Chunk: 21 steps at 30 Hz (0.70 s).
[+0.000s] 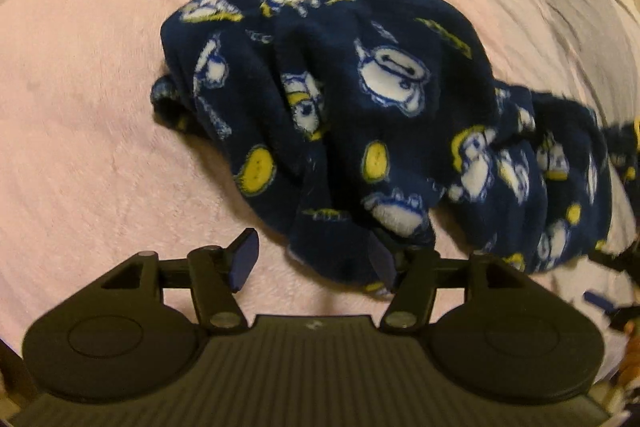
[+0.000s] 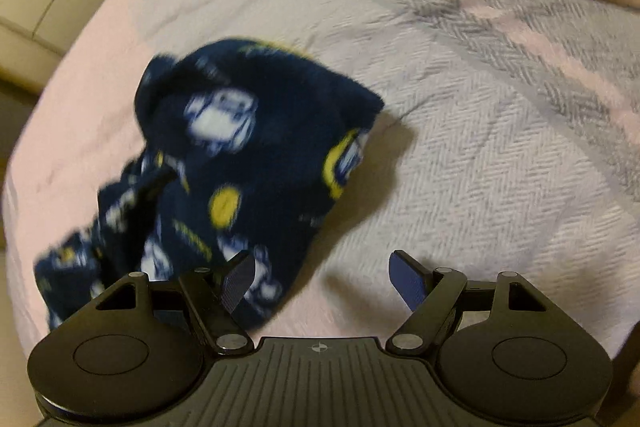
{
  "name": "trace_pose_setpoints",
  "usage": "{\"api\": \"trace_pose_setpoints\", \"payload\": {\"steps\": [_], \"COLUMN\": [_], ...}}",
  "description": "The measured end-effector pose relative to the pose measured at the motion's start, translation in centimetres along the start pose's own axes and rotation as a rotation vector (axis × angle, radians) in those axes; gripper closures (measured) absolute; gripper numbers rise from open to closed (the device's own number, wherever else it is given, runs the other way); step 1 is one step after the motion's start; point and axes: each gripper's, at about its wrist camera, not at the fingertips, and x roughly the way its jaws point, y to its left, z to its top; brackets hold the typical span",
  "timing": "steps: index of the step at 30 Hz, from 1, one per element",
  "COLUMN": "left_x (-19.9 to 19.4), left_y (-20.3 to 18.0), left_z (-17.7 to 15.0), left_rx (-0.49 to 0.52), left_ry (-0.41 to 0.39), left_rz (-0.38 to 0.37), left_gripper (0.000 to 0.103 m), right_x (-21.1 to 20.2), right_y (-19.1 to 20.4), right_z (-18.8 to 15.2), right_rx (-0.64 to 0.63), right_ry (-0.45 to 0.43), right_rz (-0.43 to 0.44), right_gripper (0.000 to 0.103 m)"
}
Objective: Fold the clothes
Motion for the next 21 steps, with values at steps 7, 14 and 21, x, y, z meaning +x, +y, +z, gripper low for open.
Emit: {"api": "trace_pose_setpoints", "payload": {"steps": [7,14,21], "left_x": [-1.2,-0.6,4.2], "left_y": [-4.9,-13.0,-21.5], "left_z": [0.8,-1.6,-7.8], "left_rx": [0.31,0.72,1.072], "left_ry": [-0.068,-0.093,-0.064], "left_rz": [0.073,0.06,0.038], "left_gripper": [0.047,0.043,0.043], "right_x": [0.2,-2.3,-6.4], "right_y": [-1.0,-2.5,-7.1], "right_z": [0.4,1.5,3.7], "right_rx": [0.016,-0.1,-0.031], "right_ry": [0.035,-0.028,-0.107], "right_rz": [-0.01,-0.214,-0.246], "right_gripper": [0.026,0.026,0.026]}}
